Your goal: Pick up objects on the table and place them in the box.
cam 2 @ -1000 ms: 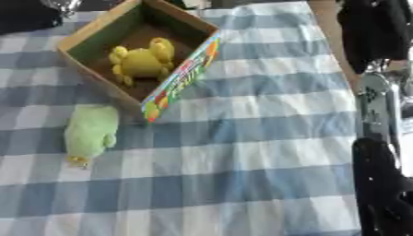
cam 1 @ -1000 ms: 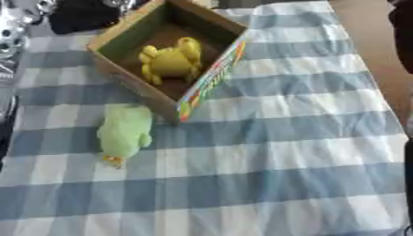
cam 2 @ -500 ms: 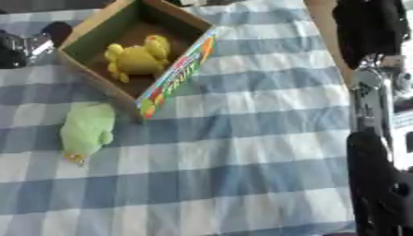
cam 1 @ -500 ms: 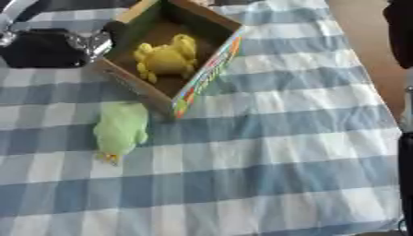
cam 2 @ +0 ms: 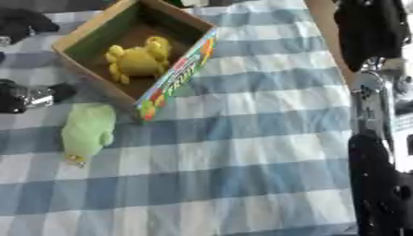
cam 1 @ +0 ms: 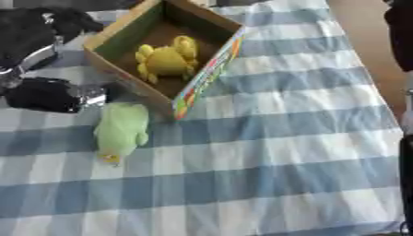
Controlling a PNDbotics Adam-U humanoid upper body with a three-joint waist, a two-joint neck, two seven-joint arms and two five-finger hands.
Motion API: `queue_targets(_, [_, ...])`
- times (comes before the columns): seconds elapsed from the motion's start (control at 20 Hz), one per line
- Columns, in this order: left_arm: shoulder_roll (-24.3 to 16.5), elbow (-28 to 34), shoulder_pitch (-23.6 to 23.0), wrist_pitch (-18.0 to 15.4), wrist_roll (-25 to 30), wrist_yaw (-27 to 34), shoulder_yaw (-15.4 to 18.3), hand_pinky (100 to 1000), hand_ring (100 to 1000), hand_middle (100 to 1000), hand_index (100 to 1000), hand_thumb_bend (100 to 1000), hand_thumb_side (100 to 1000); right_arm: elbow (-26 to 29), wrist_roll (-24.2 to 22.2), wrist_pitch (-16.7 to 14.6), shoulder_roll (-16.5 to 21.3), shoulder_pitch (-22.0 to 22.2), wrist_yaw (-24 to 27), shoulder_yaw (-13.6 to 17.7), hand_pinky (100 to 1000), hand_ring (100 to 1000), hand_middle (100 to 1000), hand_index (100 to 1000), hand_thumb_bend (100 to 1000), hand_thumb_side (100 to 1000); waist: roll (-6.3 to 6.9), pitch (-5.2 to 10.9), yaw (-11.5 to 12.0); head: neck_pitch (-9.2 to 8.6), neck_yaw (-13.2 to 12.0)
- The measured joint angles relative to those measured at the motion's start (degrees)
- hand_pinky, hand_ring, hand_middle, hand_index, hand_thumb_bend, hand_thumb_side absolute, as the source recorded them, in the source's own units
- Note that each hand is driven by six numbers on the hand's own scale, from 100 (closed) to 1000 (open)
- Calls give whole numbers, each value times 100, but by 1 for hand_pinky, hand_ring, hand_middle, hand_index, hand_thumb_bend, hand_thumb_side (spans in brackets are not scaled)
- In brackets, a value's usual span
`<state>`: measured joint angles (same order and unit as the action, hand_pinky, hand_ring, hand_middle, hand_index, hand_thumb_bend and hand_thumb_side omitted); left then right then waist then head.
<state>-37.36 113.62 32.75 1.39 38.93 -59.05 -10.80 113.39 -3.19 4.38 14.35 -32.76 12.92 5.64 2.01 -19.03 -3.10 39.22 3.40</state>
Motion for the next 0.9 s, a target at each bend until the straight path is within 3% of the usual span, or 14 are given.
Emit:
queue_targets(0.45, [-96,0,-597,-204,76,159,-151,732,902,876,961,539,1000,0,-3,7,2,2,-13,4,839,803,487,825,100,489,10,-22,7,-53,-51])
queue_targets(0.9, [77,0,-692,-91,445,342,-282,734,903,879,1000,506,1000,0,-21,27,2,3,-15,14,840,803,484,826,100,489,7,-54,4,-103,-76])
